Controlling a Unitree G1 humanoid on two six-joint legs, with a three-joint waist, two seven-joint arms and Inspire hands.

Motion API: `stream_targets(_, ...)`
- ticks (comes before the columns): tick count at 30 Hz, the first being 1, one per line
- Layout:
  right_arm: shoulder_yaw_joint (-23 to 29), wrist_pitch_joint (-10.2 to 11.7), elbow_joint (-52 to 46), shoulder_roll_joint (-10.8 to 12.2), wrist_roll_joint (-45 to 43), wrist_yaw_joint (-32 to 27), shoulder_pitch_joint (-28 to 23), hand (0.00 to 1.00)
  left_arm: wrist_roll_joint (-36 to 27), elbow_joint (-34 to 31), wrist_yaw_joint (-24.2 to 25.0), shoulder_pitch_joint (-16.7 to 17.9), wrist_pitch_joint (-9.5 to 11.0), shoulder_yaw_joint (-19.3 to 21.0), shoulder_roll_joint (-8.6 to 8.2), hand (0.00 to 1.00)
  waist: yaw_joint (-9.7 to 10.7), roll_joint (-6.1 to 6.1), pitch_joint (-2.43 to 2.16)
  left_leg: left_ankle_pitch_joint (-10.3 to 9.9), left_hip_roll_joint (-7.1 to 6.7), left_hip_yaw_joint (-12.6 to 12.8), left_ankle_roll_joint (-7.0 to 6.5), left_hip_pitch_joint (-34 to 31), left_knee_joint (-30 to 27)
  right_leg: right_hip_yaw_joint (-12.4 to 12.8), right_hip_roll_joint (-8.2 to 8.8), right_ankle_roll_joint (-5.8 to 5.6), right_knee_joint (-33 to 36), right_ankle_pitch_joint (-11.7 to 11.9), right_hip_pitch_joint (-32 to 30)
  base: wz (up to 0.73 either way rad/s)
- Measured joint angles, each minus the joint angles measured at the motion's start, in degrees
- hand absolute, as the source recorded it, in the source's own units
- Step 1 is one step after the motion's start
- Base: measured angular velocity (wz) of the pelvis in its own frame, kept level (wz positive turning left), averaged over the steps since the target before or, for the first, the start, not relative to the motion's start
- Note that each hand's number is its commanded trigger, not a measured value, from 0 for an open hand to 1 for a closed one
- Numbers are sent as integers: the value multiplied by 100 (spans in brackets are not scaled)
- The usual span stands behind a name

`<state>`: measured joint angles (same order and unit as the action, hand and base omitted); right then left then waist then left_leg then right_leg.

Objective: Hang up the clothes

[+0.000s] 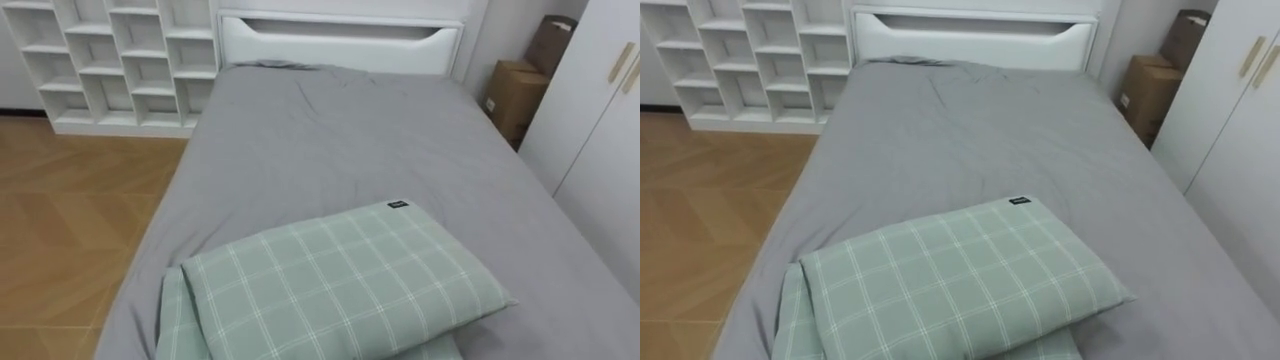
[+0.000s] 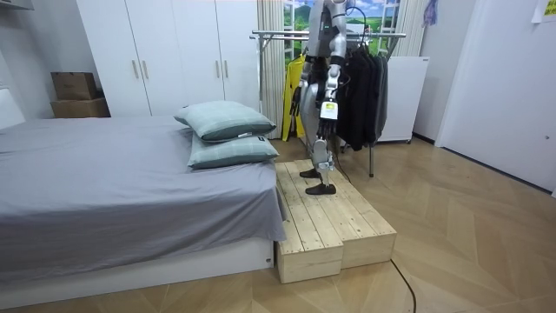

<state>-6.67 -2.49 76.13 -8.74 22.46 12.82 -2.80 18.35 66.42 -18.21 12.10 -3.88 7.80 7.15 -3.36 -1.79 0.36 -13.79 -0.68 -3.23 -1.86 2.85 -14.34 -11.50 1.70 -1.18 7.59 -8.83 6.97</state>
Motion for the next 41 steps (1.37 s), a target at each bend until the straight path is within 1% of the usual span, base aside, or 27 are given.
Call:
stream_targets(5, -8, -5, -3, -1, 3, -2, -25, 0, 18, -30, 24, 6, -85, -15, 1, 0, 6, 8, 0, 0, 2, -1, 0, 64, 37, 26, -3, 0, 8, 0, 48, 0)
stream_targets(10, -110, -8, -23, -14, -2, 21, -22, 0, 40, -112, 35, 19, -124, -206, 16, 0, 1, 8, -1, 0, -5, 1, 0, 66, 37, 43, 1, 1, 7, 0, 42, 0)
stream_targets(15, -156, -4, -27, -21, 6, 51, -21, 0, 38, -166, 43, 26, -203, -240, 16, 0, -1, 11, -5, 2, -5, 5, -1, 65, 44, 48, 0, 0, 0, -5, 36, 0)
stream_targets(21, -238, -2, -60, -21, 6, 50, -14, 0, 200, -292, 44, 66, -204, -239, 15, 0, 2, -5, -15, 1, -6, 10, 0, 85, 55, 36, 0, 0, -1, -6, 58, 0)
stream_targets(26, -273, -1, -53, -20, 6, 51, -14, 0, 255, -285, 54, 69, -204, -241, 14, 0, 2, -5, -14, 1, -4, 8, 0, 91, 49, 41, 0, 0, 2, -6, 68, 0)
stream_targets(32, -262, -3, -53, -20, 24, 109, -18, 0, 247, -229, 362, 91, -249, -241, 5, 0, 1, 14, -10, 1, -3, 9, 0, 90, 51, 41, 0, 0, -1, -6, 68, 0)
stream_targets(37, -260, -2, -55, -17, 26, 111, -10, 0, 247, -230, 608, 61, -249, -241, -4, 0, 3, 73, -9, 1, -2, 15, 0, 90, 67, 39, 0, -1, -3, -6, 58, 0)
stream_targets(41, -260, -2, -55, -17, 26, 113, -6, 0, 248, -230, 679, 60, -249, -242, -13, 0, 5, 118, -6, 1, -2, 21, 0, 90, 74, 37, 0, -1, -3, -7, 51, 0)
